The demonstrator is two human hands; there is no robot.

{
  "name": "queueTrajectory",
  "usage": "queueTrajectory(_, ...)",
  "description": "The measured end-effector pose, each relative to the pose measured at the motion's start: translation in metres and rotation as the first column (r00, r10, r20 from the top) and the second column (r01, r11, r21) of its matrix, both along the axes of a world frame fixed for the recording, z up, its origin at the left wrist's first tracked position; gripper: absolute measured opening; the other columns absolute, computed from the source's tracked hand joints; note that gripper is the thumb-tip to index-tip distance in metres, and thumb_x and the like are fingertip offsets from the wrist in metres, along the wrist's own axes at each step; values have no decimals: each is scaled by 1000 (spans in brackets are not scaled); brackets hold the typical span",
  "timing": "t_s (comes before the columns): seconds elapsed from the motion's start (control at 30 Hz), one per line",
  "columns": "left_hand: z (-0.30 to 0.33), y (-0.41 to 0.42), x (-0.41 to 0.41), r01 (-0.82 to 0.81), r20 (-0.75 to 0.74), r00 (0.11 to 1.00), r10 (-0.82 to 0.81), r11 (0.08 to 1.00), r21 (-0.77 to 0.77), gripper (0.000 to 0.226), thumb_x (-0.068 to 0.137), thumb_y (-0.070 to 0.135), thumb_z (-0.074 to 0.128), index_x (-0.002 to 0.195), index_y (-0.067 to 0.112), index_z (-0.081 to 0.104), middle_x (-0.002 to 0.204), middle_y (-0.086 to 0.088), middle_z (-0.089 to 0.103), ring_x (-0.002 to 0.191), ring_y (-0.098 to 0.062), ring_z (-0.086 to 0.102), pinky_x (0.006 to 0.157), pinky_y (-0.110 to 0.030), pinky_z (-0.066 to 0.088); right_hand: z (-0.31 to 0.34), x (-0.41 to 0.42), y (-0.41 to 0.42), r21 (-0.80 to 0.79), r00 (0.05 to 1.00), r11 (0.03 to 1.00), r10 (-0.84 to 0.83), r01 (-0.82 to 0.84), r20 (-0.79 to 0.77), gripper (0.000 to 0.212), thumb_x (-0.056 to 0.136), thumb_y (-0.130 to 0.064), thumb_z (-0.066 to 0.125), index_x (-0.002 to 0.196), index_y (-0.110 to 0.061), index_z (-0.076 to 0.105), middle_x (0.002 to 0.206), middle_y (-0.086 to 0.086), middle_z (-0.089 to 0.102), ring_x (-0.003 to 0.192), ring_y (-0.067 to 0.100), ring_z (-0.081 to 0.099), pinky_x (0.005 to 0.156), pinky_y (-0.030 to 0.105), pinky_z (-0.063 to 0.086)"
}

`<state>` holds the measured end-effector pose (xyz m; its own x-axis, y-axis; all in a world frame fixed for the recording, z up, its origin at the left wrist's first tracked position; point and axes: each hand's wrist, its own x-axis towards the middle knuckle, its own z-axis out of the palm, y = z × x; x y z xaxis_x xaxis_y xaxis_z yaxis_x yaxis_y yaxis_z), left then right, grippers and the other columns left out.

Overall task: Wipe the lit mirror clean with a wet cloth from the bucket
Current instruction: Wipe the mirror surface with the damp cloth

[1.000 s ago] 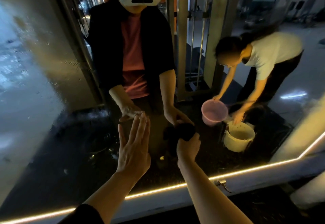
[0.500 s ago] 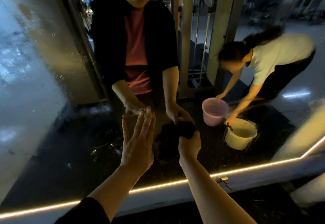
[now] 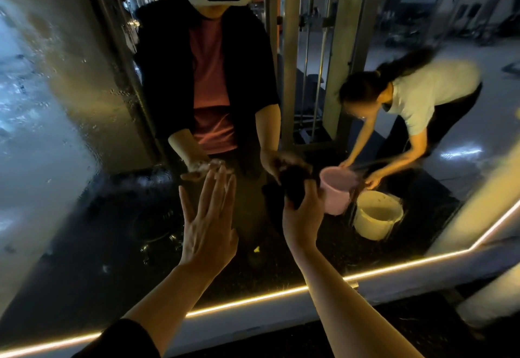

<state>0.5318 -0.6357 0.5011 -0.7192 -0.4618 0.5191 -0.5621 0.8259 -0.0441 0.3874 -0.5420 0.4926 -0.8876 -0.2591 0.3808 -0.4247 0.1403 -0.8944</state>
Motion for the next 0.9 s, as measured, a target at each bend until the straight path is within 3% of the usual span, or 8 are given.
queueTrajectory(0.13, 1, 3, -3, -14, -40, 999, 16, 999, 39, 120, 58, 20, 89, 155, 7, 20, 164, -12, 7, 151, -30, 6, 114, -70, 5, 39, -8, -11, -31, 953, 999, -51, 44, -298, 44, 84, 0, 67, 126, -7, 55, 136, 16, 45, 124, 12, 41, 91, -1, 34)
queueTrajectory(0.3, -5, 2, 2, -27, -17, 999, 28, 999, 36, 124, 58, 20, 89, 156, 10, 14, 164, -13, 4, 151, -31, 4, 112, -73, 11, -21, 5, -1, 160, 988, 978, 146, -137, -48, 38, 89, -2, 64, 123, -16, 56, 136, 6, 43, 123, 14, 50, 89, 12, 48)
queueTrajectory(0.37, -4, -2, 5, -35, -16, 999, 35, 999, 33, 125, 60, 18, 88, 157, 13, 9, 164, -12, 3, 151, -32, 3, 112, -73, 11, -23, 2, 8, 115, 997, 991, 68, -73, 42, 35, 90, -1, 63, 122, -11, 57, 136, 11, 45, 122, 21, 53, 85, 4, 45)
queueTrajectory(0.5, -1, -4, 7, -50, -8, 999, 50, 998, 50, 127, 61, 18, 87, 157, 16, 4, 165, -11, 2, 151, -31, 3, 110, -74, 13, 38, -15, 2, -126, 961, 979, -185, 161, -208, 38, 88, -8, 60, 125, -2, 55, 136, 24, 48, 129, 22, 45, 96, -7, 22)
queueTrajectory(0.63, -2, -1, 7, -58, -63, 996, 63, 996, 73, 125, 61, 20, 87, 157, 12, 8, 165, -11, 4, 151, -30, 4, 111, -74, 11, 29, 7, -20, 122, 877, 988, 143, -97, -459, 41, 88, -13, 58, 128, -19, 51, 141, 15, 43, 131, 26, 44, 106, 22, 38)
queueTrajectory(0.73, 1, -5, 18, -92, -111, 989, 100, 993, 75, 123, 62, 24, 89, 156, 11, 11, 164, -11, 7, 151, -29, 4, 112, -72, 7, -19, 30, -17, 393, 842, 869, 435, -300, -319, 42, 90, -8, 61, 128, -23, 55, 148, 5, 38, 137, 24, 39, 107, 40, 46)
queueTrajectory(0.8, 7, -12, 29, -116, -149, 981, 126, 990, 75, 119, 63, 22, 88, 156, 10, 15, 164, -11, 8, 152, -29, 4, 112, -72, 7, -14, 28, -16, 315, 856, 906, 386, -282, -344, 41, 87, -3, 65, 124, -19, 58, 142, 7, 44, 131, 25, 46, 99, 40, 53)
queueTrajectory(0.9, 19, -24, 44, -172, -214, 959, 186, 982, 82, 114, 66, 22, 86, 155, 8, 17, 164, -13, 7, 152, -30, 2, 112, -72, 5, 48, 15, -33, 10, 756, 988, 126, -157, -642, 40, 85, -5, 62, 122, -16, 54, 132, 12, 43, 123, 28, 45, 99, 36, 45)
